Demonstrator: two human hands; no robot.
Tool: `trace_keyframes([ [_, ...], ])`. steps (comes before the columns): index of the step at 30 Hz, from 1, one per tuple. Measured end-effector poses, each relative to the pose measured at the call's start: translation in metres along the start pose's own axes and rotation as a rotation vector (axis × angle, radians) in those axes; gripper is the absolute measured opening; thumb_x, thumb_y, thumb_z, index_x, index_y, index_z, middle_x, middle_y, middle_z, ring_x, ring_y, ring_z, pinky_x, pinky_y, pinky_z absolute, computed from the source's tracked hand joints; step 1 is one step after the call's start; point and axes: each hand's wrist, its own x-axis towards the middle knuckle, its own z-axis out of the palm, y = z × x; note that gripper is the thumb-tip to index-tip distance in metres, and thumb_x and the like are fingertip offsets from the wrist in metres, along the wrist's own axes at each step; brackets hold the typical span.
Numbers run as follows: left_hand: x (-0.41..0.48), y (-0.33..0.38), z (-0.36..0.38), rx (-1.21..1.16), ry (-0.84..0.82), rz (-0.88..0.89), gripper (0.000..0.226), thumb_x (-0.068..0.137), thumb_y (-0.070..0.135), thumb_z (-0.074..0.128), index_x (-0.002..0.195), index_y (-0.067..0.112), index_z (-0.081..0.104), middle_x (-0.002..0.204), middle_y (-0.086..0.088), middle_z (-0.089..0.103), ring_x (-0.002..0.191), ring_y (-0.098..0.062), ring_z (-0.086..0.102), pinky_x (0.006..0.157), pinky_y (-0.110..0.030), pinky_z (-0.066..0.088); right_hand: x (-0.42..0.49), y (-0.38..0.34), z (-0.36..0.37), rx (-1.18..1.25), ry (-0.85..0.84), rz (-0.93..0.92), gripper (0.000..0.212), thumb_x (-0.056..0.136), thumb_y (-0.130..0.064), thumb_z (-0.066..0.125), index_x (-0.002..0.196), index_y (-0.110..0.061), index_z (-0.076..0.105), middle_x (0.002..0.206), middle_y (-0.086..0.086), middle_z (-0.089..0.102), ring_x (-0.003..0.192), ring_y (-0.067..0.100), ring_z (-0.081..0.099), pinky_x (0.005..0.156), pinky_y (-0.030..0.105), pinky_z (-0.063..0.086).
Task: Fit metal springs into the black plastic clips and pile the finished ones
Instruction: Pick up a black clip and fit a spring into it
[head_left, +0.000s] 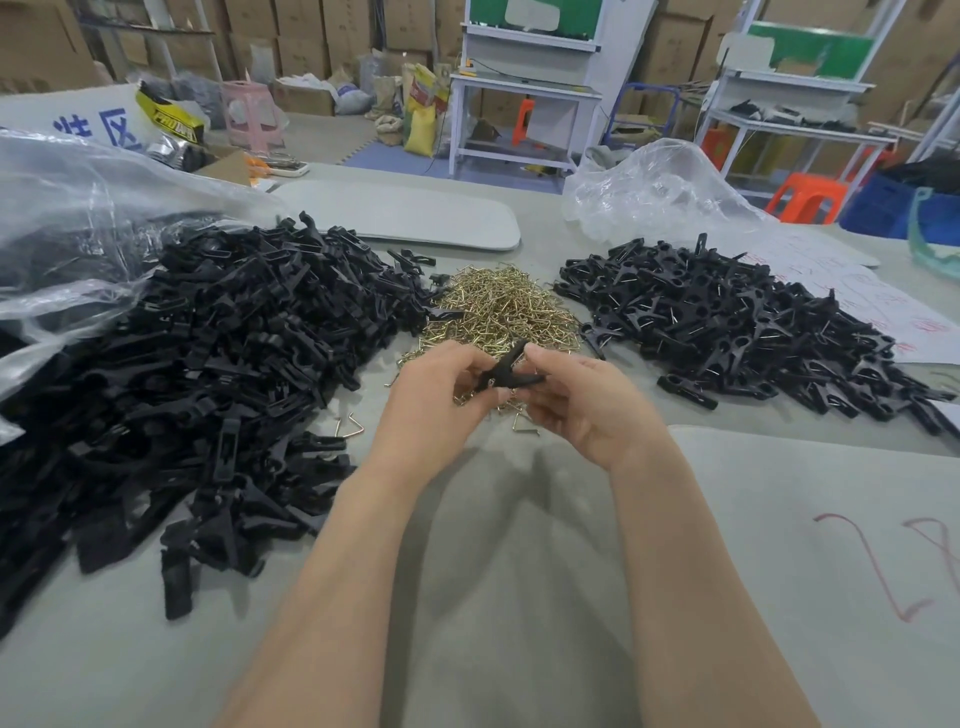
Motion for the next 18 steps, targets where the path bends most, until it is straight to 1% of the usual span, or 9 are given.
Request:
trace_keyframes([
  [1,-0.001,0.001,-0.003,-0.061,-0.023,-0.011,0.02,0.075,0.011,0.078,0.089,0.02,0.067,0.084,0.012,0.059,0.076,0.005,0.059,0.08,-0.018,0.051,-0.002,-0.001,-0.004,0.068,-0.069,0.04,0.026,0.087,-0.027,0.064,0.063,-0.018,0.07,0.068,0.001,0.068,0.062,0.011,0.063,0.064,0.022,0.051],
  [3,-0.001,0.003,-0.007,-0.126,-0.057,-0.013,0.023,0.074,0.011,0.079,0.085,0.026,0.066,0.078,0.016,0.057,0.072,0.009,0.057,0.076,-0.011,0.049,-0.005,-0.001,-0.009,0.17,-0.185,0.103,0.018,0.077,-0.031,0.068,0.075,-0.013,0.067,0.072,0.005,0.067,0.061,0.013,0.063,0.059,0.023,0.054],
  [5,-0.002,0.006,-0.01,-0.147,-0.08,0.002,0.026,0.074,0.013,0.079,0.083,0.032,0.064,0.077,0.015,0.059,0.074,0.007,0.056,0.076,-0.01,0.047,-0.006,0.002,-0.011,0.201,-0.281,0.169,0.036,0.071,-0.039,0.066,0.09,-0.009,0.063,0.077,0.008,0.067,0.063,0.016,0.066,0.06,0.025,0.057],
  [7,-0.003,0.009,-0.012,-0.141,-0.09,0.026,0.028,0.074,0.016,0.079,0.082,0.037,0.062,0.08,0.012,0.061,0.079,0.004,0.056,0.078,-0.011,0.044,-0.007,0.004,-0.01,0.179,-0.365,0.207,0.049,0.073,-0.047,0.059,0.098,-0.005,0.063,0.08,0.011,0.07,0.065,0.018,0.068,0.062,0.026,0.058],
  [9,-0.003,0.011,-0.014,-0.121,-0.081,0.049,0.03,0.075,0.018,0.078,0.08,0.041,0.06,0.081,0.014,0.061,0.084,0.002,0.055,0.079,-0.01,0.04,-0.006,0.007,-0.008,0.176,-0.426,0.205,0.057,0.075,-0.052,0.052,0.097,-0.001,0.065,0.079,0.014,0.072,0.063,0.015,0.069,0.06,0.023,0.058],
  [11,-0.002,0.012,-0.014,-0.085,-0.073,0.07,0.025,0.076,0.019,0.077,0.08,0.037,0.061,0.083,0.018,0.059,0.087,0.002,0.053,0.08,-0.01,0.037,-0.005,0.01,-0.003,0.209,-0.437,0.184,0.06,0.076,-0.052,0.05,0.096,0.003,0.064,0.074,0.013,0.072,0.059,0.013,0.067,0.056,0.02,0.056],
  [13,-0.001,0.012,-0.013,-0.069,-0.074,0.084,0.016,0.076,0.02,0.077,0.083,0.026,0.064,0.085,0.016,0.057,0.085,0.003,0.051,0.079,-0.012,0.036,-0.002,0.015,0.001,0.255,-0.41,0.166,0.056,0.075,-0.05,0.051,0.09,0.002,0.065,0.068,0.011,0.07,0.053,0.011,0.064,0.054,0.018,0.054],
  [15,-0.001,0.011,-0.011,-0.086,-0.067,0.081,0.015,0.075,0.02,0.077,0.085,0.019,0.066,0.085,0.013,0.056,0.08,0.006,0.05,0.075,-0.011,0.037,0.0,0.019,0.005,0.312,-0.389,0.152,0.05,0.075,-0.048,0.053,0.085,-0.001,0.067,0.065,0.009,0.068,0.051,0.01,0.06,0.052,0.017,0.051],
  [18,-0.001,0.012,-0.009,-0.12,-0.065,0.102,0.019,0.075,0.017,0.078,0.09,0.022,0.067,0.087,0.011,0.057,0.081,0.002,0.052,0.078,-0.016,0.043,0.002,0.022,0.006,0.357,-0.38,0.142,0.044,0.075,-0.046,0.055,0.075,-0.007,0.076,0.066,0.006,0.068,0.051,0.008,0.059,0.051,0.016,0.05],
])
